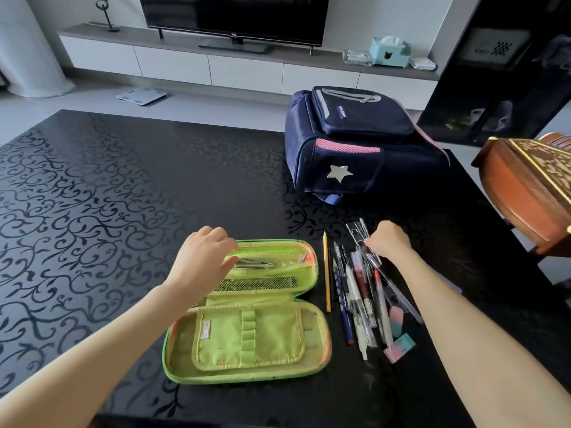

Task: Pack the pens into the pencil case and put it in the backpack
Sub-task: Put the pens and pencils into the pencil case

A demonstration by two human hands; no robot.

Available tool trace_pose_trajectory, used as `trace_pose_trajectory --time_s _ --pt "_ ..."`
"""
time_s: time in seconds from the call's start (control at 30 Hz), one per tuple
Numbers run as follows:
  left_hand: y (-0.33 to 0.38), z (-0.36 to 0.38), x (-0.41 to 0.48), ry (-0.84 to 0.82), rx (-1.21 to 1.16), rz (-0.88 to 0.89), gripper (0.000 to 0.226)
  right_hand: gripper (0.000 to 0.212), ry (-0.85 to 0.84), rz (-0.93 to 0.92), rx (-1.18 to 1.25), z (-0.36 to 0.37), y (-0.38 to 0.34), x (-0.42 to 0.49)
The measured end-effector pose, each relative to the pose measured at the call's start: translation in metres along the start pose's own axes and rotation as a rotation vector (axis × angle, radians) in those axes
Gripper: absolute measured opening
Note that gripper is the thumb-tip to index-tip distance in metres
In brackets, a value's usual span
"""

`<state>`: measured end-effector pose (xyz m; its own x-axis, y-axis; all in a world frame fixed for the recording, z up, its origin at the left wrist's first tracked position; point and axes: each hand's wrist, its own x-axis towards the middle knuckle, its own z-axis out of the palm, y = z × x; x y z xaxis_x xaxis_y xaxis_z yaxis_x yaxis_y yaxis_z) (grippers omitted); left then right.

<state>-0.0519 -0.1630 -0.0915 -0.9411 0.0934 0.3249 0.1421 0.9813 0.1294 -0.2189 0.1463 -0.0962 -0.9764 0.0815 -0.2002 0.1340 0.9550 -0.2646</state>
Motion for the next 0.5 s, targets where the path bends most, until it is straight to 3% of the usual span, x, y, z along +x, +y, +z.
trace_pose_trajectory --time_s 0.1,0.17,0.23,0.3,0.37,0.5 --pt "-0.011 -0.001 -0.004 -0.058 0.021 -0.021 0.016 0.023 0.091 -0.049 0.005 -0.011 -0.016 -0.023" --pt "-0.015 0.0 -0.006 -0.061 0.002 -0.041 0.009 0.02 0.174 -0.273 0.115 -0.014 -0.039 -0.049" --pt "-0.015 0.003 -0.009 -0.067 -0.034 -0.046 0.011 0.019 0.136 -0.536 0.271 -0.011 -0.07 -0.083" --pt "-0.015 0.005 -0.015 -0.088 -0.033 -0.038 0.02 0.024 0.004 -0.67 0.359 -0.002 -0.1 -0.109" --pt "-0.011 0.006 -0.02 -0.118 0.015 -0.053 0.024 0.025 -0.082 -0.689 0.359 0.011 -0.122 -0.12" --pt "-0.002 0.008 -0.015 -0.258 0.056 -0.211 0.026 0.024 -0.093 -0.656 0.301 0.037 -0.141 -0.125"
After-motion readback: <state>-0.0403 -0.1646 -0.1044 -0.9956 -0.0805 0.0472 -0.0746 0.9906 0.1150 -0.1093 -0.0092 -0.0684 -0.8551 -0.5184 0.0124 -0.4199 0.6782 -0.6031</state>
